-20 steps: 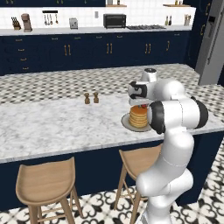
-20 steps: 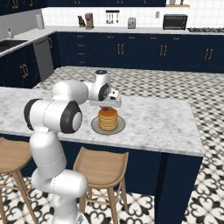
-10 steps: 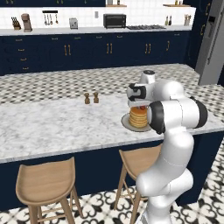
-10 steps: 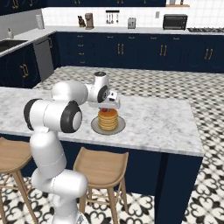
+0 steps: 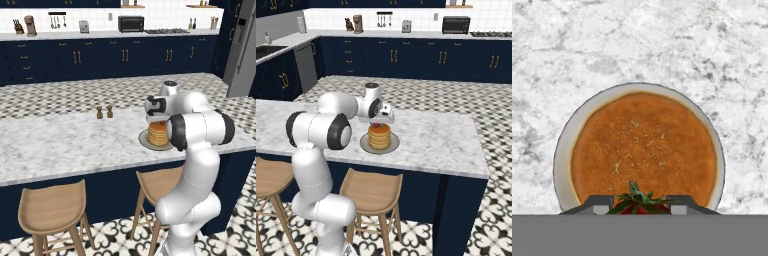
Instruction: Take the strawberry from the fridge and place it on top of the pancake, located on the dining counter.
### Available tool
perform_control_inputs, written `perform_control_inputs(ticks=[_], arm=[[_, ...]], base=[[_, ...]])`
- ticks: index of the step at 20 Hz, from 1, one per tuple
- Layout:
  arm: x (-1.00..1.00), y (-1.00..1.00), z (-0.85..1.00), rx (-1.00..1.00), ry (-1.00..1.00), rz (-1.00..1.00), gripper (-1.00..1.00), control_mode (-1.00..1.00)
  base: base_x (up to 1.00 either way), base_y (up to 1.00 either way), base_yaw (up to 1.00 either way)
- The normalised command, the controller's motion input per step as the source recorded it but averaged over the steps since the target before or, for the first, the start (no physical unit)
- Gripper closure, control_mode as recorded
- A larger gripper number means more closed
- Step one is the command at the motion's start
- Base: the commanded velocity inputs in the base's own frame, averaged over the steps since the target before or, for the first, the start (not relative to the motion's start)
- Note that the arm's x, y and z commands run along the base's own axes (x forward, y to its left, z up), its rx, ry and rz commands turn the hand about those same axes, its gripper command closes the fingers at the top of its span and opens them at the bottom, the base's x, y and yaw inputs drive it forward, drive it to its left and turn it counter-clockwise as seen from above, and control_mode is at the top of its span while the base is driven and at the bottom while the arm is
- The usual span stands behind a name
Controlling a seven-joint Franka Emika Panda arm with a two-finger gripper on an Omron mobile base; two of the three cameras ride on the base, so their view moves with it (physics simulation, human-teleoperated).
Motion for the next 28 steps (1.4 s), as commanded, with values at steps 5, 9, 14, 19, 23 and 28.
perform_control_inputs(ticks=[5, 9, 14, 19, 23, 28], arm=[[0.32, 0.0, 0.0, 0.0, 0.0, 0.03, 1.0, -1.0], [0.03, 0.0, -0.2, 0.0, 0.0, 0.0, 1.0, -1.0], [-0.14, 0.0, -0.17, 0.0, 0.01, 0.0, 1.0, -1.0], [-0.09, 0.0, -0.11, 0.0, 0.0, 0.0, 1.0, -1.0], [-0.01, 0.0, -0.02, 0.0, 0.0, 0.0, 1.0, -1.0], [0.0, 0.0, 0.0, 0.0, 0.0, 0.0, 1.0, -1.0]], base=[[0.0, 0.0, 0.0], [0.0, 0.0, 0.0], [0.0, 0.0, 0.0], [0.0, 0.0, 0.0], [0.0, 0.0, 0.0], [0.0, 0.0, 0.0]])
